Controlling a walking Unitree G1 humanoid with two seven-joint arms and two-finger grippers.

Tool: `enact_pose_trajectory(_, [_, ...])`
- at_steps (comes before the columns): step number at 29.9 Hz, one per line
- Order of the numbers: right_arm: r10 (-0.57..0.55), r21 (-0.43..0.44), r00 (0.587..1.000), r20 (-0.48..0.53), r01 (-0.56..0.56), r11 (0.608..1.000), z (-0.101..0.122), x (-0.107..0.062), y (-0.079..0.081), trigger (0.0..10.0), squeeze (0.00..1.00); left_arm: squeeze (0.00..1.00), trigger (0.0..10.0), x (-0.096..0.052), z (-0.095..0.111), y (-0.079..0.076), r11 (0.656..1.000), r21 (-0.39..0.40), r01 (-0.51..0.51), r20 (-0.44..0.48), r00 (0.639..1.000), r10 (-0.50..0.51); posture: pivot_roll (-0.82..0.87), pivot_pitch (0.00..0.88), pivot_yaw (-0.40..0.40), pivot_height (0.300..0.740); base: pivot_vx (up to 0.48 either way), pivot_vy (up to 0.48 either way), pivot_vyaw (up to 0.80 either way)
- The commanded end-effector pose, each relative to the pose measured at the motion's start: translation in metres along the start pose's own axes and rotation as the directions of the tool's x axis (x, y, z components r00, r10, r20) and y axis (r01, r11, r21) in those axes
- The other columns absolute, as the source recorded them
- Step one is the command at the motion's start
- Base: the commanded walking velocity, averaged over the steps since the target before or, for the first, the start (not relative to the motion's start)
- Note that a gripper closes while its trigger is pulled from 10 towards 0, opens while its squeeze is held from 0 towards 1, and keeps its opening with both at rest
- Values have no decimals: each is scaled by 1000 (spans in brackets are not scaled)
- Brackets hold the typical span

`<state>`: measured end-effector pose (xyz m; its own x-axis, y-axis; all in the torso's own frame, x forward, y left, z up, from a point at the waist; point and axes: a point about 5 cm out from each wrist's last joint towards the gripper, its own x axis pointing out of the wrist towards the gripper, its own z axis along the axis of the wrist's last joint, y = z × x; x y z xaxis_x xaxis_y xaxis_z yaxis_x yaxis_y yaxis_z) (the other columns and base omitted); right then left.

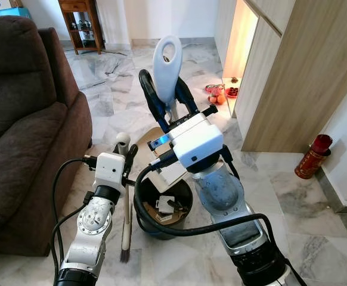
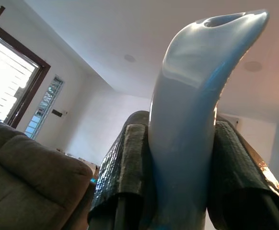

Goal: Sweep floor

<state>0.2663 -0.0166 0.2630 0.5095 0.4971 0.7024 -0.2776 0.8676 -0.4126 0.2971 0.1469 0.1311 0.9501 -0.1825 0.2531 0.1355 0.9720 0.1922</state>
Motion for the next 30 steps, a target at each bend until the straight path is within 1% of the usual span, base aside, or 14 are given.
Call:
enact_pose_trajectory(1, [5,-27,991,133,-1,1000,23,6,-1,10000,0,0,10000,4,9,2,1000,8,-2,50,999,1,118,37,31,740,0,0,0])
enact_pose_trajectory(16, [70,-57,988,140,-62,996,23,5,7,10000,0,0,10000,4,7,2,1000,8,-2,48,999,2,118,36,29,740,0,0,0])
enact_pose_trajectory(23, [85,-91,989,125,-74,993,20,4,8,10000,0,0,10000,4,7,2,1000,10,-2,47,999,2,118,37,30,740,0,0,0])
enact_pose_trajectory(27, [75,-140,991,109,-59,988,18,5,5,10000,0,0,10000,4,7,2,1000,12,-2,46,999,1,117,38,31,740,0,0,0])
enact_pose_trajectory(28, [44,-191,995,88,-27,981,13,5,-3,10000,0,0,10000,4,7,2,1000,13,-2,46,999,1,117,39,31,740,0,0,0])
enact_pose_trajectory(30, [8,-242,998,62,8,970,8,6,-12,10000,0,0,10000,5,8,2,1000,13,-2,46,999,1,118,39,32,740,0,0,0])
